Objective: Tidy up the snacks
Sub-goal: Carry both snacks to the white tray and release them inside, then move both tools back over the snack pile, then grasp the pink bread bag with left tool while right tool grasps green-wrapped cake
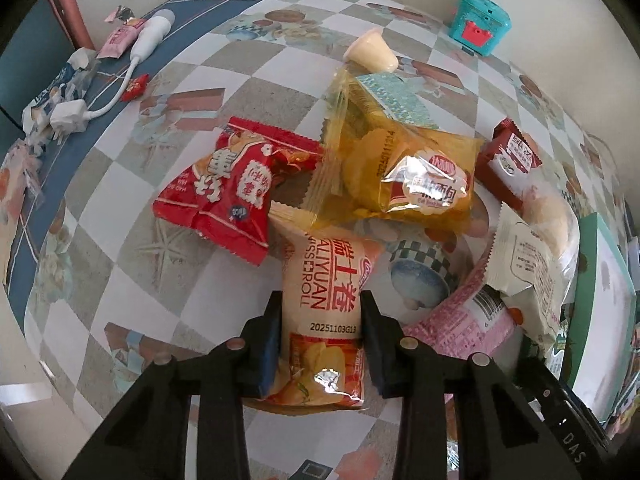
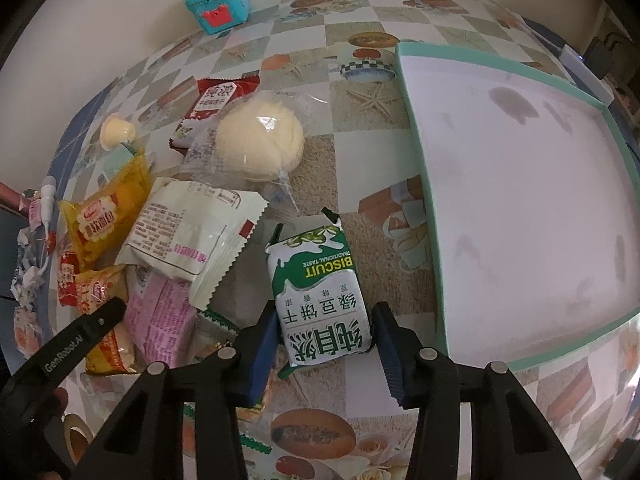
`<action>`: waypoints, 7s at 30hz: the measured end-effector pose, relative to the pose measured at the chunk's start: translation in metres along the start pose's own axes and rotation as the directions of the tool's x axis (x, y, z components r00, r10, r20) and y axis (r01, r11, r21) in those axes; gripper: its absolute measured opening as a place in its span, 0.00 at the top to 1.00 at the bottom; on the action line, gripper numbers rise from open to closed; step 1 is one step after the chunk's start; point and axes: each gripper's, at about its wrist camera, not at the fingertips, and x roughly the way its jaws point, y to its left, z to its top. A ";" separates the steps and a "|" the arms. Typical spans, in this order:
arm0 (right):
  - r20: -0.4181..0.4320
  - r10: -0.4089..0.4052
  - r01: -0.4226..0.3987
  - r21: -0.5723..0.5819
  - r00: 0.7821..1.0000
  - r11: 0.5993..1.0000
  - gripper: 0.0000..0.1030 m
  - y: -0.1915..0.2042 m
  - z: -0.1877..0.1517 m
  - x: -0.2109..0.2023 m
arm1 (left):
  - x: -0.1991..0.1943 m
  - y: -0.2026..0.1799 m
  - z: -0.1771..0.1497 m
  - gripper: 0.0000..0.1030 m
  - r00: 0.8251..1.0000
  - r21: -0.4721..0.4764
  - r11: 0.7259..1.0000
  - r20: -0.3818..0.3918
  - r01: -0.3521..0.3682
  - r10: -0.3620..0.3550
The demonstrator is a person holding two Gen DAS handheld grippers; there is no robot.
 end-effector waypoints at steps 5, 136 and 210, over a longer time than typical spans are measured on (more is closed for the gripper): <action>0.017 0.009 -0.009 0.004 1.000 1.000 0.54 -0.001 0.001 -0.012 | -0.004 0.007 0.000 0.64 1.000 0.001 1.000 -0.014 -0.009 0.009; 0.177 -0.068 0.056 0.074 0.982 0.996 0.00 -0.046 0.003 -0.074 | -0.101 0.045 -0.011 0.10 0.959 -0.131 0.980 0.220 -0.153 0.179; -0.096 -0.016 0.009 -0.073 0.995 0.997 0.47 -0.012 0.002 0.001 | -0.024 -0.054 -0.015 0.10 1.000 0.245 0.969 0.014 -0.019 0.016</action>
